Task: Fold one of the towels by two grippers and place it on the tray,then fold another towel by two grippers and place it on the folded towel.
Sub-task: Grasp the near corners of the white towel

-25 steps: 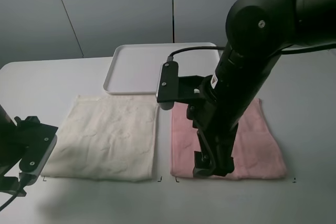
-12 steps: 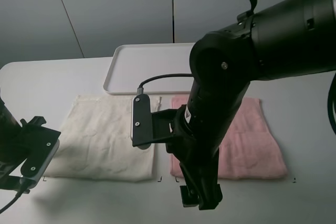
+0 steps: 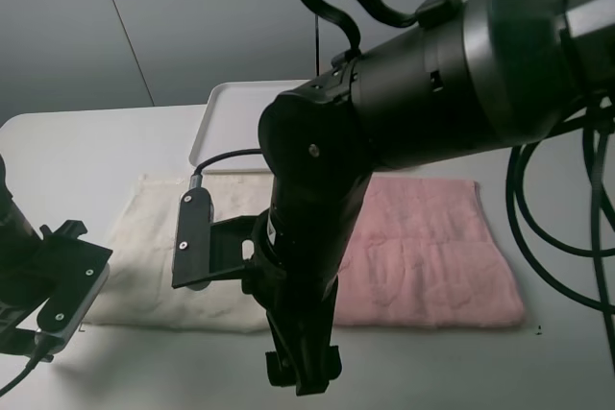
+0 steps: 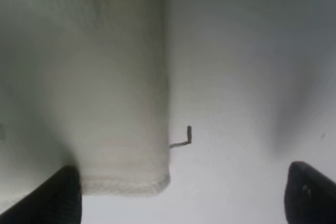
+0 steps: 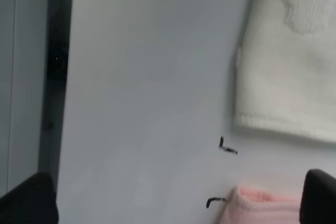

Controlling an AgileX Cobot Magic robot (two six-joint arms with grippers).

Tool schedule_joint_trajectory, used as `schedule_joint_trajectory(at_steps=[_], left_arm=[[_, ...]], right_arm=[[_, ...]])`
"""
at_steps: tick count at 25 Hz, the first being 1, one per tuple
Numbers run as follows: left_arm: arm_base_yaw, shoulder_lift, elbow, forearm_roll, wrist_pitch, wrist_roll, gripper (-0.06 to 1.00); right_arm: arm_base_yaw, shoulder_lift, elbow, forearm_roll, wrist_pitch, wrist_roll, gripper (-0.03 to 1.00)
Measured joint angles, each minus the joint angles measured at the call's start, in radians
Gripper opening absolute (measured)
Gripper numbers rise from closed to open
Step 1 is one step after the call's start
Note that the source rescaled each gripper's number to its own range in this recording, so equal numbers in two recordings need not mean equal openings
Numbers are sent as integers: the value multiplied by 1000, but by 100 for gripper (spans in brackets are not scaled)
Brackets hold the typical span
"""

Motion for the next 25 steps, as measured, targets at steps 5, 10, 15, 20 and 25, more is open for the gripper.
schedule_joint_trajectory(at_steps=[5, 10, 15, 20, 25], left_arm=[[0, 0, 33, 9, -53, 2, 99], [0, 7, 33, 11, -72, 7, 99], [0, 29, 31, 15, -77, 7, 99], [0, 29, 31, 15, -79, 5, 99], [0, 29, 31, 15, -81, 3, 98]], right_arm=[[4, 66, -58, -3, -2, 15, 100], [4, 106, -80, -16, -13, 21, 100], [6, 147, -86, -18, -27, 21, 100], [13, 165, -88, -18, -52, 22, 100], [26, 166, -88, -25, -88, 22, 100]])
